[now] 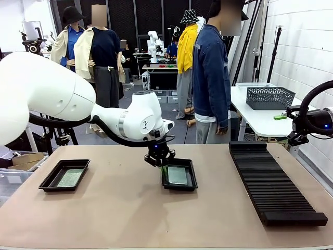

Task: Inspect and transfer BCBs to ESD trays.
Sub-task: Pick up the ESD tray and place it on the left side of the table.

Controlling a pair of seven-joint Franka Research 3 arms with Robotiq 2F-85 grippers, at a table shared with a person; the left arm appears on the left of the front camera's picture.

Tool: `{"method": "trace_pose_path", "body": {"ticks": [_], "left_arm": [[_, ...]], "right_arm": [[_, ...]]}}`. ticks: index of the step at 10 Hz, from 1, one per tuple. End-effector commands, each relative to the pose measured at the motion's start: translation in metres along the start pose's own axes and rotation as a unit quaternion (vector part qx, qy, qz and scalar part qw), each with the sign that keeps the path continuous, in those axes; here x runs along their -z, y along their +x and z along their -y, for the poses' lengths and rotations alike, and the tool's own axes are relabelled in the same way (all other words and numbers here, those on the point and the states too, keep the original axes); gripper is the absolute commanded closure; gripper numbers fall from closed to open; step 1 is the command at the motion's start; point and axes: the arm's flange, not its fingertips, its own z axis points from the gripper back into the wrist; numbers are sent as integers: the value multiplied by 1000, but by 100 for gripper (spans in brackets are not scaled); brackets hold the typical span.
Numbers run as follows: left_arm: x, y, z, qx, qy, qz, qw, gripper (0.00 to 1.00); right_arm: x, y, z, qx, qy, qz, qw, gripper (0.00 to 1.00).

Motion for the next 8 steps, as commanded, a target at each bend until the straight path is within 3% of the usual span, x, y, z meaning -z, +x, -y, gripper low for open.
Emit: {"method": "trace_pose_path", "body": {"ticks": [1, 8], "left_arm": [[-7, -9, -29, -2, -15, 8, 1000, 100], [-27, -4, -112, -30, 21, 30, 999, 100]], "right_arm": [[1, 0, 0, 0, -3, -9, 1000, 0], [1, 0, 0, 0, -3, -9, 1000, 0]]}}
